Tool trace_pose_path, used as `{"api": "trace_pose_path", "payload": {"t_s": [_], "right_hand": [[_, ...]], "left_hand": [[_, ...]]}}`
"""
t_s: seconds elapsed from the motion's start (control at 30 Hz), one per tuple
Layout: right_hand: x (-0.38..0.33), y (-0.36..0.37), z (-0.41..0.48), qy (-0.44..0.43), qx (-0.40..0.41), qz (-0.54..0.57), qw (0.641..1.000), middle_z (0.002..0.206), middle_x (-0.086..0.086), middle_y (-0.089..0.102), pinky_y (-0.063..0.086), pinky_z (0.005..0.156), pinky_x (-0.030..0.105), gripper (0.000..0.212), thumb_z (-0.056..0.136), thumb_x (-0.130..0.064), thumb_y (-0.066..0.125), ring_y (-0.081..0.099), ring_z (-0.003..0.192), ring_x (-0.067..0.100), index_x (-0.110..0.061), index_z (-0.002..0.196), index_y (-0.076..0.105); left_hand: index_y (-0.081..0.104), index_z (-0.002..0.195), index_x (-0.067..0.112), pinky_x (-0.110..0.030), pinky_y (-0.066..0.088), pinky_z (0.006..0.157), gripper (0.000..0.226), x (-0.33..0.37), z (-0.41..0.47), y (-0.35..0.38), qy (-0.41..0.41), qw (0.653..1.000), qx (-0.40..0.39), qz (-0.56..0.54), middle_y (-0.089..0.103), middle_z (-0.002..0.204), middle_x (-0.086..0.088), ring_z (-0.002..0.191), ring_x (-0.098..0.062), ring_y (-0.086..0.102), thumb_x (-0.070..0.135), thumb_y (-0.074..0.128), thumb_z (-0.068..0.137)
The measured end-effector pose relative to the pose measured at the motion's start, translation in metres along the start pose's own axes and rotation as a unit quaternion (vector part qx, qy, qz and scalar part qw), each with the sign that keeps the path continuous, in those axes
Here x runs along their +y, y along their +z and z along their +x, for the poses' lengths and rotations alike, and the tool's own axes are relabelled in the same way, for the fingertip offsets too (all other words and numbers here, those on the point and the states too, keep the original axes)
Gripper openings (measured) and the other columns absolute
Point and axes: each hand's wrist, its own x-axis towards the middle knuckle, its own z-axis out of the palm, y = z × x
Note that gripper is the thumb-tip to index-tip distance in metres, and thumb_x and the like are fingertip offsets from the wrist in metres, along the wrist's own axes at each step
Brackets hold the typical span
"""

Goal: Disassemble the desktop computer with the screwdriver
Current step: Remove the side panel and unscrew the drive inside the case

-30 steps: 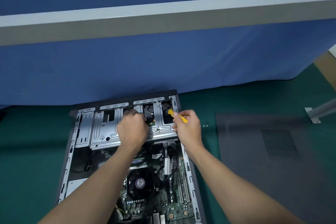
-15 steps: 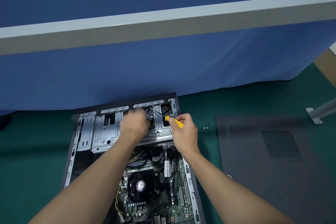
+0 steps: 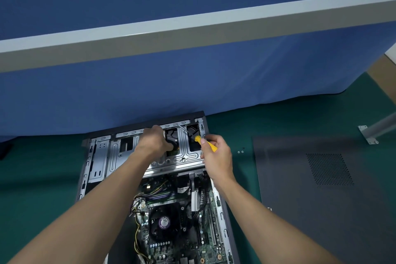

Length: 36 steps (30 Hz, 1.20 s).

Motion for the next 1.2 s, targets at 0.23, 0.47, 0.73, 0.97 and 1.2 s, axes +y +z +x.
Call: {"api": "trace_pose_path", "payload": {"t_s": [0.23, 0.47, 0.73, 0.97, 1.2], "right_hand": [[-0.001, 0.000, -0.001, 0.002, 0.001, 0.001, 1.000, 0.094, -0.006, 0.067, 0.054, 0.082, 0.045, 0.013, 0.093, -0.030, 0.059, 0.064, 0.084, 0.020, -0.023, 0.104, 0.061], [0.000, -0.003, 0.000, 0.009, -0.005, 0.017, 1.000, 0.087, -0.002, 0.068, 0.054, 0.068, 0.031, 0.013, 0.093, -0.029, 0.058, 0.060, 0.067, 0.007, -0.023, 0.104, 0.063], [-0.024, -0.014, 0.006, 0.108, -0.141, 0.123, 0.976, 0.064, -0.001, 0.047, 0.038, 0.047, 0.025, 0.028, 0.102, -0.030, 0.044, 0.042, 0.050, 0.010, -0.015, 0.085, 0.060], [-0.033, -0.051, -0.011, 0.146, -0.294, 0.340, 0.881, 0.077, 0.011, 0.063, 0.050, 0.057, 0.029, 0.016, 0.087, -0.004, 0.059, 0.057, 0.060, 0.018, -0.006, 0.102, 0.053], [-0.026, -0.065, -0.022, -0.027, -0.120, 0.129, 0.984, 0.050, -0.018, 0.048, 0.033, 0.049, 0.011, 0.013, 0.081, -0.006, 0.071, 0.041, 0.048, -0.002, -0.018, 0.083, 0.065]], "left_hand": [[0.072, 0.080, 0.008, -0.015, 0.038, 0.040, 0.009, -0.001, -0.001, -0.008, 0.044, 0.998, -0.016, 0.033, 0.064, 0.064, -0.005, 0.053, -0.014, 0.061, 0.018, 0.071, 0.080], [0.069, 0.080, 0.007, -0.022, 0.048, 0.049, 0.013, 0.004, 0.002, -0.010, 0.061, 0.995, -0.036, 0.067, 0.064, 0.072, -0.006, 0.060, -0.017, 0.064, 0.018, 0.073, 0.078], [0.074, 0.077, 0.011, -0.016, 0.039, 0.047, 0.009, -0.002, -0.007, -0.016, 0.058, 0.992, 0.002, -0.114, 0.068, 0.068, -0.001, 0.058, -0.011, 0.059, 0.020, 0.076, 0.077], [0.068, 0.060, 0.004, -0.019, 0.042, 0.044, 0.018, 0.018, -0.059, 0.017, 0.010, 0.702, -0.144, -0.697, 0.056, 0.067, -0.011, 0.053, -0.012, 0.049, 0.002, 0.072, 0.077], [0.070, 0.059, 0.003, -0.015, 0.042, 0.043, 0.009, 0.050, -0.094, 0.044, 0.001, 0.626, -0.221, -0.748, 0.062, 0.066, -0.011, 0.063, -0.014, 0.060, 0.006, 0.073, 0.068]]}}
